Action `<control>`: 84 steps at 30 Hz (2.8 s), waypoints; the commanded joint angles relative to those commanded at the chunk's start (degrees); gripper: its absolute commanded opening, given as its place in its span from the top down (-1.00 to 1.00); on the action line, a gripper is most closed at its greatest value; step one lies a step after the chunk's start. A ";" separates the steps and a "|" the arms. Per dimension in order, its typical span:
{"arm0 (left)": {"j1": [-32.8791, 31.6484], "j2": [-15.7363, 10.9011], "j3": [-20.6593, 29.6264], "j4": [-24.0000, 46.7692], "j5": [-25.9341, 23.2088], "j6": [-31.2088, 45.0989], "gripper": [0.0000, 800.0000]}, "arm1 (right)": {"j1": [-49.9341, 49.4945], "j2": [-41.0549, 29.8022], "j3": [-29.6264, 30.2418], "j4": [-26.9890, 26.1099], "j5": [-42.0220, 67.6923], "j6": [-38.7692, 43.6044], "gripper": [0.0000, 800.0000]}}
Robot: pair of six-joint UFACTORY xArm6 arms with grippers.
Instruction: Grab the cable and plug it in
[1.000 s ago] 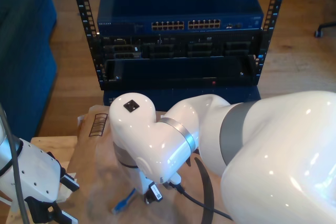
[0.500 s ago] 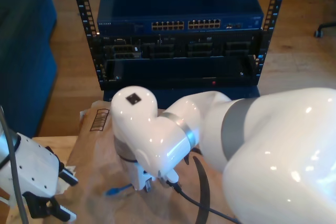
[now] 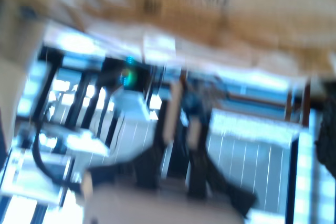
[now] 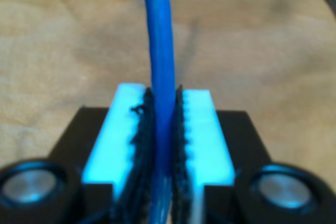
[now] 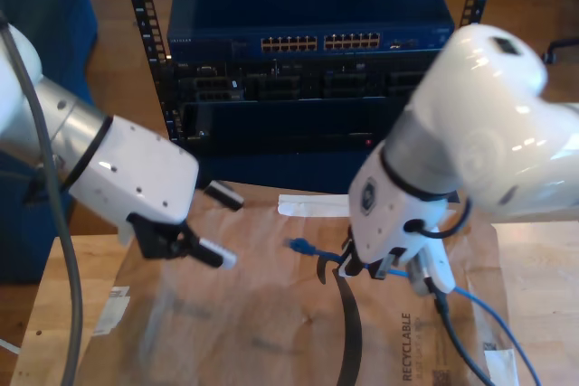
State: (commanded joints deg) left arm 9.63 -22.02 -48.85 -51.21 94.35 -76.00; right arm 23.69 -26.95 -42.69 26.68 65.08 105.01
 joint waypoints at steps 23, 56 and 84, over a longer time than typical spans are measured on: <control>-0.79 2.55 -1.85 -5.01 3.69 3.16 -0.55 | -1.85 3.69 -6.77 11.52 2.64 -2.64 0.99; 1.93 3.60 -1.85 -10.29 6.24 4.40 0.17 | -5.98 1.67 -6.15 16.00 6.95 -5.98 0.99; 3.08 5.36 -1.85 -10.46 6.68 1.58 0.33 | -6.07 1.93 -6.07 16.09 6.77 -6.59 0.99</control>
State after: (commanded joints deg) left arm 12.70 -16.66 -50.69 -61.67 101.03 -74.42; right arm 17.63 -25.01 -48.76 42.77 71.85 98.42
